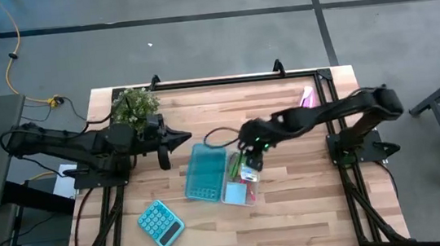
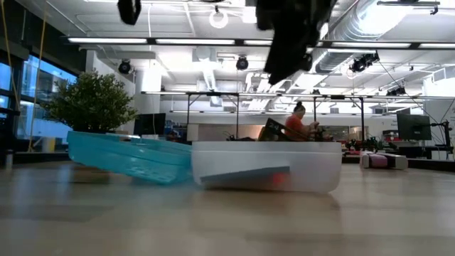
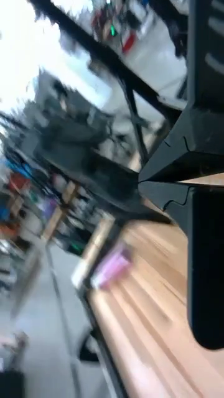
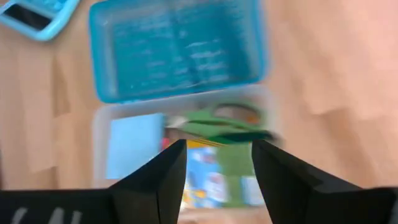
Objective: Pack school essentials
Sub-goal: Close the blue supply box
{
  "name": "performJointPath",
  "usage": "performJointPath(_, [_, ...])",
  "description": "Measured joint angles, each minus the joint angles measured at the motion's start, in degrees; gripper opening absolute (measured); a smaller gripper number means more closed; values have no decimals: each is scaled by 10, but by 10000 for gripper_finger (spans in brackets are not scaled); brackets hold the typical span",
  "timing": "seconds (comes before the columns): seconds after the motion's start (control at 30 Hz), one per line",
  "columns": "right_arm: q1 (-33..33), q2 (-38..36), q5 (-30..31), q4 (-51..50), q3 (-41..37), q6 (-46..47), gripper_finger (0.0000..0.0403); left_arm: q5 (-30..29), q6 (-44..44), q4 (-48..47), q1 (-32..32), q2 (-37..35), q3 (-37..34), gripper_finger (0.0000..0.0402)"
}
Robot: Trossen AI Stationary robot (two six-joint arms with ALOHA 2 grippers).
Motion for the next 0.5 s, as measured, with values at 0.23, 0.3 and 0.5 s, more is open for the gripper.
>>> performJointPath(0.23, [-20, -148, 41, 42, -133, 22, 177, 12, -154, -257, 45, 15, 26, 0])
performJointPath(0.3, [-28, -193, 29, 74, -193, 62, 177, 27, -225, -343, 56, 27, 26, 0])
performJointPath(0.5, [-35, -304, 27, 150, -327, 181, 153, 47, -359, -472, 34, 71, 13, 0])
